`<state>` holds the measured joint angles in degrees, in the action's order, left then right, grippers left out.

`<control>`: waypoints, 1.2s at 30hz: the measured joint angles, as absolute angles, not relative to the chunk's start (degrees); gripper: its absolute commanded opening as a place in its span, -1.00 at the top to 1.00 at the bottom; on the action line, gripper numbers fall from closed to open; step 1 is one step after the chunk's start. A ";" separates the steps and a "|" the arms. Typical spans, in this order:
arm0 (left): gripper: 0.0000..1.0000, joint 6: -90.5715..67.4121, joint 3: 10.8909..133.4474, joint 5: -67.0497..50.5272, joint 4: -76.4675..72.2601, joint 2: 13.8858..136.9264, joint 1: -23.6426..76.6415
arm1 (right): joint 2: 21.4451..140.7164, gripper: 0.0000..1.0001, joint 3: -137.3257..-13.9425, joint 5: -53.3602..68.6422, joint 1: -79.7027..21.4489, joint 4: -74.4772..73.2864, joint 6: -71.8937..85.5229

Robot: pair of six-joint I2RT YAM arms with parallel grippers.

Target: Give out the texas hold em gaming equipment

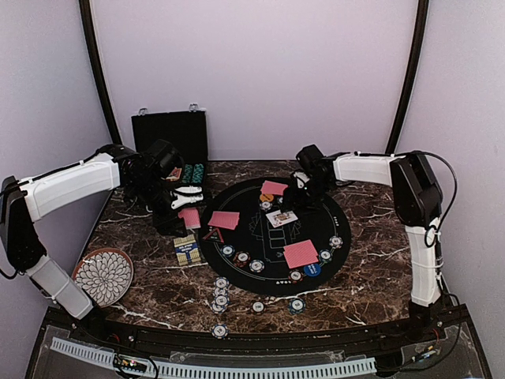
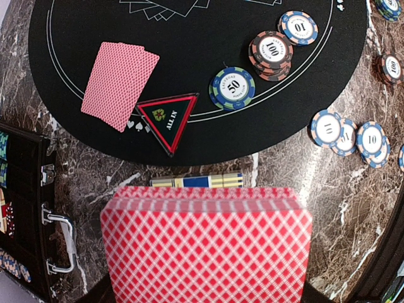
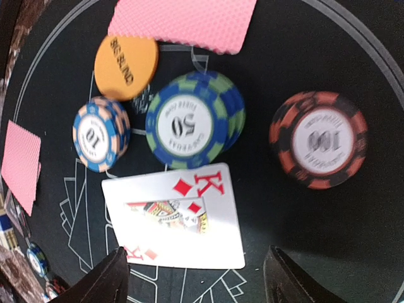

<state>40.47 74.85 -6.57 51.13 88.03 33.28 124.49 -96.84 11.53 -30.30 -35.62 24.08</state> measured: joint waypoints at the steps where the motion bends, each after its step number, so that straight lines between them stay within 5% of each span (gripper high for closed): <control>1: 1.00 40.47 74.85 -6.57 51.13 88.03 33.28 | 124.51 -0.47 -96.05 12.43 -30.26 -35.22 24.08; 36: 1.00 40.51 74.85 -6.55 51.18 88.03 33.28 | 123.11 -0.33 -84.73 25.04 -31.77 -13.93 30.94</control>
